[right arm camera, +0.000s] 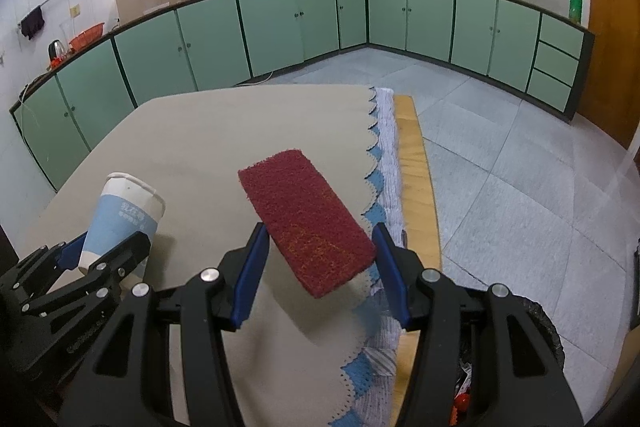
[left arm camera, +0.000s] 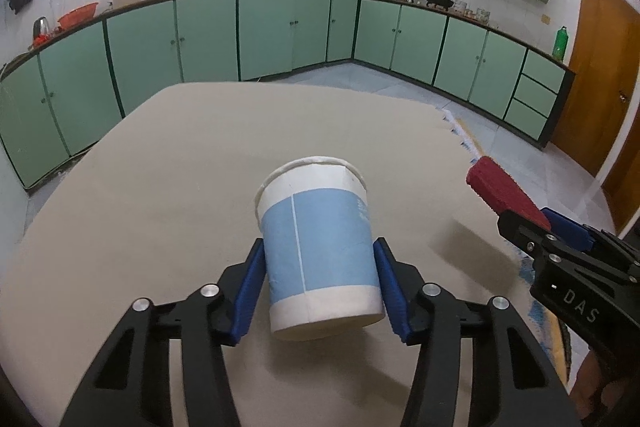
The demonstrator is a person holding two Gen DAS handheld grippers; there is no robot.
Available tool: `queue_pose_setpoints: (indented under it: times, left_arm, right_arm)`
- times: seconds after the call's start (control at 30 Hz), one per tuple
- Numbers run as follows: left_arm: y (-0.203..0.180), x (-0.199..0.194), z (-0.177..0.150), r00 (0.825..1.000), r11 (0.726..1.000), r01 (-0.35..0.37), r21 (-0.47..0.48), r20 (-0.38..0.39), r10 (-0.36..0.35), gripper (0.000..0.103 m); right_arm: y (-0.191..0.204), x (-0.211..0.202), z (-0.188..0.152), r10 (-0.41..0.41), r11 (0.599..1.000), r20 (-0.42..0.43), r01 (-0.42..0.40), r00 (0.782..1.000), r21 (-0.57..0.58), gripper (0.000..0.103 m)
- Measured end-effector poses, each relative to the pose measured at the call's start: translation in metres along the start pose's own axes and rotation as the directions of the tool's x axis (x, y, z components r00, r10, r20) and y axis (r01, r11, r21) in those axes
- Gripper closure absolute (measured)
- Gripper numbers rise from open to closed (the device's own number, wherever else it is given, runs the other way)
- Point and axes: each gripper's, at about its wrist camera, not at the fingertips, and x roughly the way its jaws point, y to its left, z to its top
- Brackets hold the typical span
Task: Collect trash
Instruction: 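Grasp the red scouring pad with the right tool while the left tool grasps the paper cup, then carry the paper cup and red pad over the bin and open both tools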
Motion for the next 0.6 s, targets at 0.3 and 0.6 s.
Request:
queue_pose_setpoints:
  times: [0.3, 0.6]
  left_arm:
    - [-0.015, -0.03, 0.007, 0.997, 0.998, 0.048, 0.029, 0.051, -0.049, 0.051]
    - [-0.032, -0.052, 0.01, 0.993, 0.993, 0.093, 0.066, 0.071, -0.098, 0.051]
  right_arm:
    - [-0.009, -0.031, 0.003, -0.006, 1.0, 0.043, 0.005, 0.999, 0.014, 0.052]
    - [-0.023, -0.071, 0.003, -0.03, 0.999, 0.085, 0.028, 0.996, 0.029, 0.052]
